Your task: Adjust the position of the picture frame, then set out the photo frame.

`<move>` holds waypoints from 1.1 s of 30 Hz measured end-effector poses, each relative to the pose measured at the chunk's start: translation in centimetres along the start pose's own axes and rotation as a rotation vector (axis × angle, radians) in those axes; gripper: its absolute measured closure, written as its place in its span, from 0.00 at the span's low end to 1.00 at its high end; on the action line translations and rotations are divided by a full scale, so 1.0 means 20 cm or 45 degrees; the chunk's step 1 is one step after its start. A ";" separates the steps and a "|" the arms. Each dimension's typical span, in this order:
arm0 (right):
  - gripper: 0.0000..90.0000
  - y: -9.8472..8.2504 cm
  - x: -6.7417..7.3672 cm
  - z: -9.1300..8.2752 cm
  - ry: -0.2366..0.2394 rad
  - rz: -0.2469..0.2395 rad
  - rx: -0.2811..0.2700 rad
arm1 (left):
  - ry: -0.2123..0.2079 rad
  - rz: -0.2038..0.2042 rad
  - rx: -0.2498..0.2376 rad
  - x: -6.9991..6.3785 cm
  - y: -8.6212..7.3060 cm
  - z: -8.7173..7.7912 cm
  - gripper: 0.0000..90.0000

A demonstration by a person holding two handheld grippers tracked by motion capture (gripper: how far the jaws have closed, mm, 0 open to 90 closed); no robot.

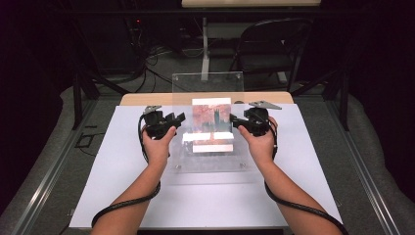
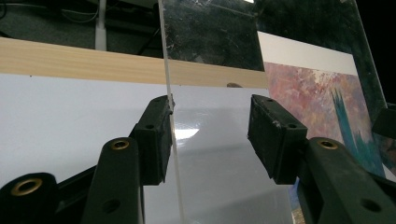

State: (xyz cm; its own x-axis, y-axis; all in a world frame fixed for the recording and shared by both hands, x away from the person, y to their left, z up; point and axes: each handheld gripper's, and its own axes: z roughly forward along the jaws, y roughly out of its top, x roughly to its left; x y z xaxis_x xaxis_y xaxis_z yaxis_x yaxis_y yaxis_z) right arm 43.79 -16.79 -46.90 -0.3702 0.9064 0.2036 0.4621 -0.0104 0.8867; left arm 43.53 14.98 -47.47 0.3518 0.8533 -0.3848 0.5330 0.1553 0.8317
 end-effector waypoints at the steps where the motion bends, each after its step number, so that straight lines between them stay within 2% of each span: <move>1: 0.41 0.00 0.00 -0.01 -0.001 -0.005 -0.007 | -0.003 0.005 -0.010 0.00 0.00 -0.01 0.56; 8: 0.41 -0.01 0.01 -0.04 0.004 -0.039 -0.032 | -0.010 0.031 -0.028 -0.02 -0.01 -0.05 0.57; 14: 0.42 -0.01 0.04 -0.09 -0.003 -0.081 -0.064 | -0.023 0.037 -0.076 -0.04 -0.03 -0.10 0.60; 33: 0.49 -0.04 0.09 -0.24 -0.009 -0.136 -0.125 | -0.069 0.071 -0.153 -0.08 -0.08 -0.24 0.66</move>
State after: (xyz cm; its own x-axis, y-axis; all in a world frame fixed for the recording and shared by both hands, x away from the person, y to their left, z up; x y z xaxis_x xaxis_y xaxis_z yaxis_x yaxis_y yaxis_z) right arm 38.89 -17.15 -45.19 -0.4074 0.9074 0.1033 0.3393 0.0453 0.9396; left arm 38.36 15.85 -46.35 0.4210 0.8346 -0.3552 0.4165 0.1700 0.8931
